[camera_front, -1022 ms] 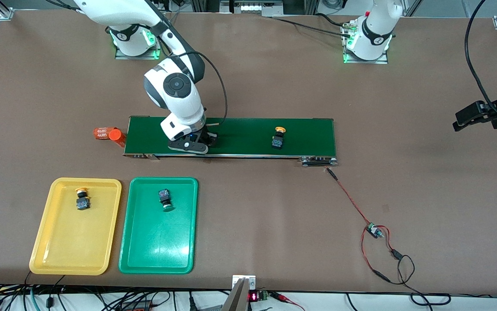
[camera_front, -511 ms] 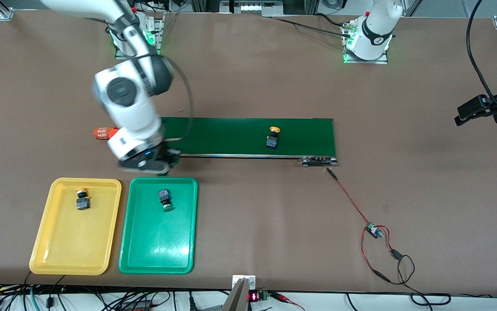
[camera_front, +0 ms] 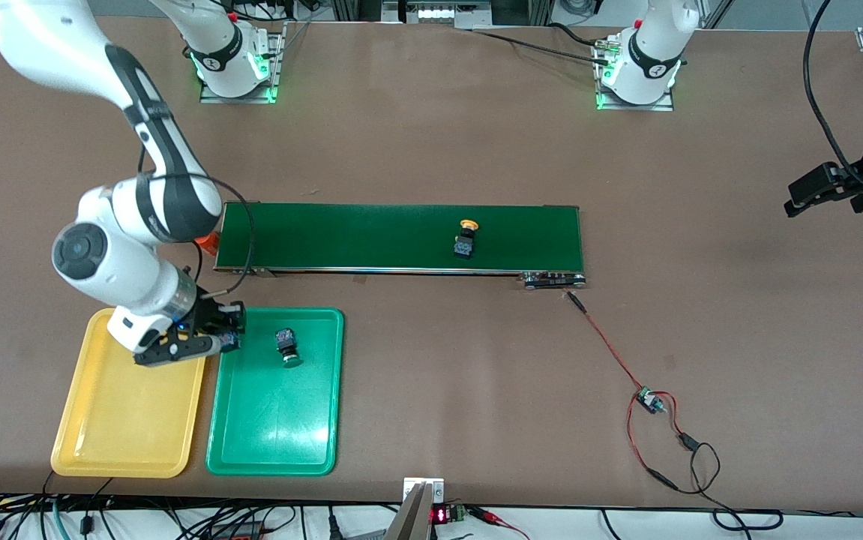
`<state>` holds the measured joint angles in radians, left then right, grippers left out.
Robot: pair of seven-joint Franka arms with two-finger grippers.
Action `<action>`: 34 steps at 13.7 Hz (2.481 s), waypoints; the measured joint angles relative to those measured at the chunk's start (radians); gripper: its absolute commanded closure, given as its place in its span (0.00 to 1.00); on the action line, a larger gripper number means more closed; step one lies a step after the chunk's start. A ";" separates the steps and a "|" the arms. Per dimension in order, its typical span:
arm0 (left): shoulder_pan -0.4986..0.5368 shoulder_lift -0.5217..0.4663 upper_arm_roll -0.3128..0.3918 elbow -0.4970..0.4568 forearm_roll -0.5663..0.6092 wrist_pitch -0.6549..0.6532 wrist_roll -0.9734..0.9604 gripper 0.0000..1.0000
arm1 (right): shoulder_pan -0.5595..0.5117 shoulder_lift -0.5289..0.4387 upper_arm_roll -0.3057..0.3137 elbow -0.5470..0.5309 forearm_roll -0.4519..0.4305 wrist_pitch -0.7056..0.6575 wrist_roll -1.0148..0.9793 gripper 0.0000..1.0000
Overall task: Sort buttons by color to trays
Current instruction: 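Lower the green button into the green tray and open the right gripper, then return the right gripper to the belt over the orange-capped button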
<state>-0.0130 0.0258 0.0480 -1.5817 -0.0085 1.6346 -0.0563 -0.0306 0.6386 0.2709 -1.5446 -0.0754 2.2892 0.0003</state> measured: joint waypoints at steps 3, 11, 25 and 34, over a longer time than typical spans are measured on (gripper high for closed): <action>-0.001 -0.015 0.000 -0.011 0.000 0.007 0.000 0.00 | 0.002 0.120 0.002 0.045 0.000 0.122 -0.072 0.83; -0.003 -0.016 0.000 -0.012 0.000 0.011 0.003 0.00 | 0.002 0.221 -0.023 0.071 0.000 0.264 -0.151 0.16; -0.001 -0.018 0.007 0.013 0.000 -0.063 0.003 0.00 | 0.047 -0.139 -0.025 0.067 0.016 -0.373 0.093 0.00; -0.002 -0.018 0.008 0.016 0.000 -0.065 0.003 0.00 | 0.050 -0.507 -0.027 -0.232 0.089 -0.449 0.290 0.00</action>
<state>-0.0147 0.0080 0.0557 -1.5658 -0.0085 1.5696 -0.0531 0.0198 0.1317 0.2435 -1.7764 0.0135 1.8406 0.2899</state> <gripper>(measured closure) 0.000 0.000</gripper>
